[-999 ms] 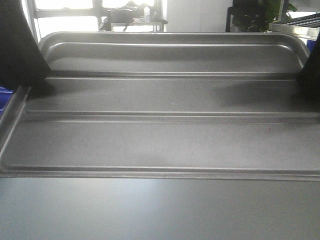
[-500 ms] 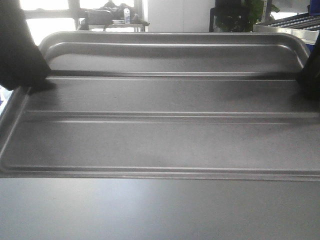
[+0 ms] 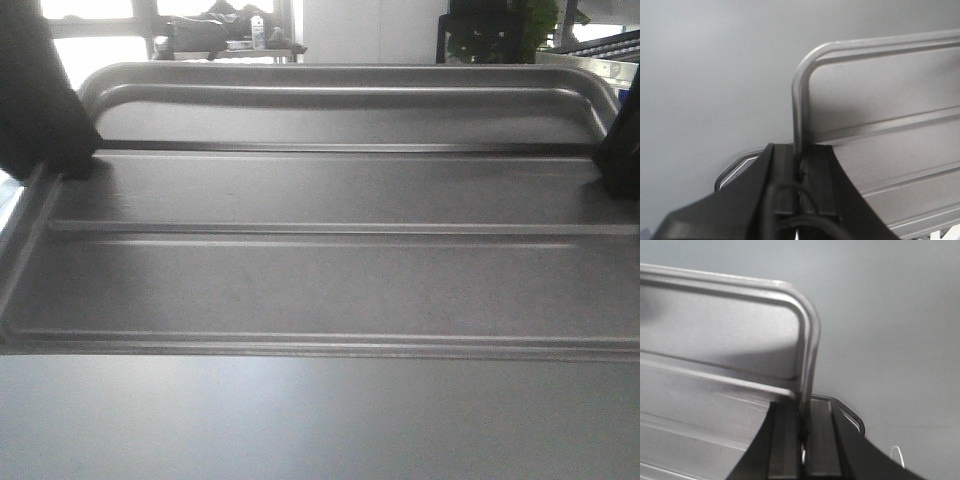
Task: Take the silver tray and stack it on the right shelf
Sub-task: 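Keep holding the tray level with both grippers while driving, then carry the tray over the shelf holding the larger silver tray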
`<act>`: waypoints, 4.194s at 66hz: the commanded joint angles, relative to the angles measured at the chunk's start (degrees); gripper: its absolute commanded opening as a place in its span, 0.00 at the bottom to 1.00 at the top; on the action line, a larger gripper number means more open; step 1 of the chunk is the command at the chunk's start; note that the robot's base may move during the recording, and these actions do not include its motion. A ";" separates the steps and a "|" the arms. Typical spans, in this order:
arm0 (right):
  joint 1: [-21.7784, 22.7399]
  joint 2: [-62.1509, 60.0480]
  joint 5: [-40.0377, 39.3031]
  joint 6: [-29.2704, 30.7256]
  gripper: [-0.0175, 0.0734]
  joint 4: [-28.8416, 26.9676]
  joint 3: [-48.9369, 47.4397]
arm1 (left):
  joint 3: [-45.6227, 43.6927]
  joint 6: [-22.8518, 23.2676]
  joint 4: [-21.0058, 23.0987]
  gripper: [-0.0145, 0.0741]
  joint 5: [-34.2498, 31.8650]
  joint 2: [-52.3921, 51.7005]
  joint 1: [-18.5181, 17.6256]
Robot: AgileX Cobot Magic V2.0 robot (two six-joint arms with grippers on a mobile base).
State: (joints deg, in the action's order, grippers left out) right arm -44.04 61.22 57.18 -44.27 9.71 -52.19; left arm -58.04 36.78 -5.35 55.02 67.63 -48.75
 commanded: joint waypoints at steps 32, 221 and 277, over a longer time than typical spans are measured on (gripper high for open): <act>0.08 -1.23 1.50 0.60 0.25 4.61 -1.47 | -1.56 -0.49 -3.75 0.06 1.76 -1.48 -0.09; 0.08 -1.23 1.98 0.60 0.25 4.67 -1.47 | -1.56 -0.49 -2.04 0.06 1.76 -1.48 -0.09; 0.08 -1.23 1.92 0.60 0.25 4.67 -1.47 | -1.56 -0.49 -2.04 0.06 1.76 -1.48 -0.09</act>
State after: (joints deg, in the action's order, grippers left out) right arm -44.14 61.13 57.71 -44.27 10.09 -52.19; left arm -58.04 36.78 -4.27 54.99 67.74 -48.75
